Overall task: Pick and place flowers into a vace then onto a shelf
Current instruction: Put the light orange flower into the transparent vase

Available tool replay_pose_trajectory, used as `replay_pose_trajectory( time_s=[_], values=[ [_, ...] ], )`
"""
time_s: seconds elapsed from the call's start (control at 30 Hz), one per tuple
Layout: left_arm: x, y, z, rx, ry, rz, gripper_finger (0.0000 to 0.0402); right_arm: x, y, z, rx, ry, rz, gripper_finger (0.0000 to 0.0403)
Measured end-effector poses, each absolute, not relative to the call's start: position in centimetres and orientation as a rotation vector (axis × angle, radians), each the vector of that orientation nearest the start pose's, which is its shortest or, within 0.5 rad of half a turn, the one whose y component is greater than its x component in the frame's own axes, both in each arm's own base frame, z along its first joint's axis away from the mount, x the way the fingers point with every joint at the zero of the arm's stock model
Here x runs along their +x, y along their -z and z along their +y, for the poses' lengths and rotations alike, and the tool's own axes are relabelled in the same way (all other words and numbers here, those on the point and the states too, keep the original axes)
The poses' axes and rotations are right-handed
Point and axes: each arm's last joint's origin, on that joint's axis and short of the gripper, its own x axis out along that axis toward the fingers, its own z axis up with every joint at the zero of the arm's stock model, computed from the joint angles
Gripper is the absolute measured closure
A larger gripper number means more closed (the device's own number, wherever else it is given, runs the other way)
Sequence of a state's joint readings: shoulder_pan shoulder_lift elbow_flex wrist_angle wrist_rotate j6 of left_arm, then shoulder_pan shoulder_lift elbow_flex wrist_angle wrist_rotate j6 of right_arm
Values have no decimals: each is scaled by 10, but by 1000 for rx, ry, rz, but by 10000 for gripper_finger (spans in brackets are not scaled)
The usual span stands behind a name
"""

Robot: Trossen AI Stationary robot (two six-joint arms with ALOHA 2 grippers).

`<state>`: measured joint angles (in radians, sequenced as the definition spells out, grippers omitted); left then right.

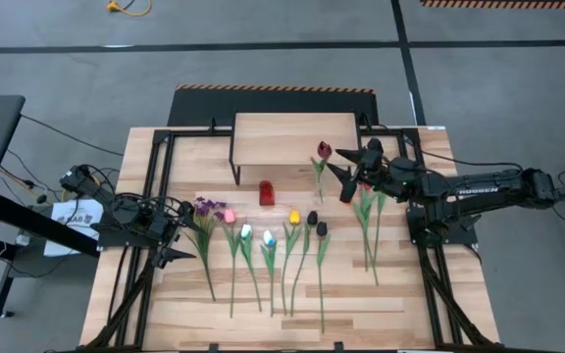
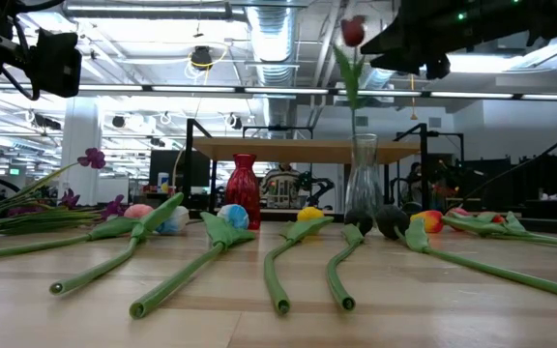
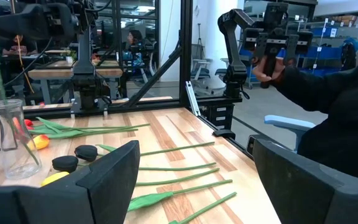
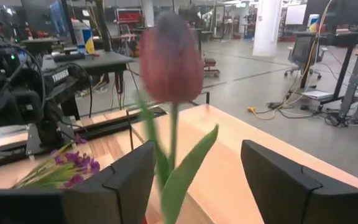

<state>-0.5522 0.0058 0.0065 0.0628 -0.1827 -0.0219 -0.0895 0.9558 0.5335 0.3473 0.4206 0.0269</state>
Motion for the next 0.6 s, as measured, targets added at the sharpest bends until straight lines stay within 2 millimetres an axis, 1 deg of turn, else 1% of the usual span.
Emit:
replay_pose_trajectory(
  time_s=[0.1,0.33,0.6],
  values=[
    [85,-171,-46,-45,370,-55,99,208,-265,-30,12,511,78,163],
    [85,-171,-46,-45,370,-55,99,207,-262,-30,5,511,118,165],
    [85,-171,-46,-45,370,-56,99,206,-253,-29,0,504,210,165]
  ],
)
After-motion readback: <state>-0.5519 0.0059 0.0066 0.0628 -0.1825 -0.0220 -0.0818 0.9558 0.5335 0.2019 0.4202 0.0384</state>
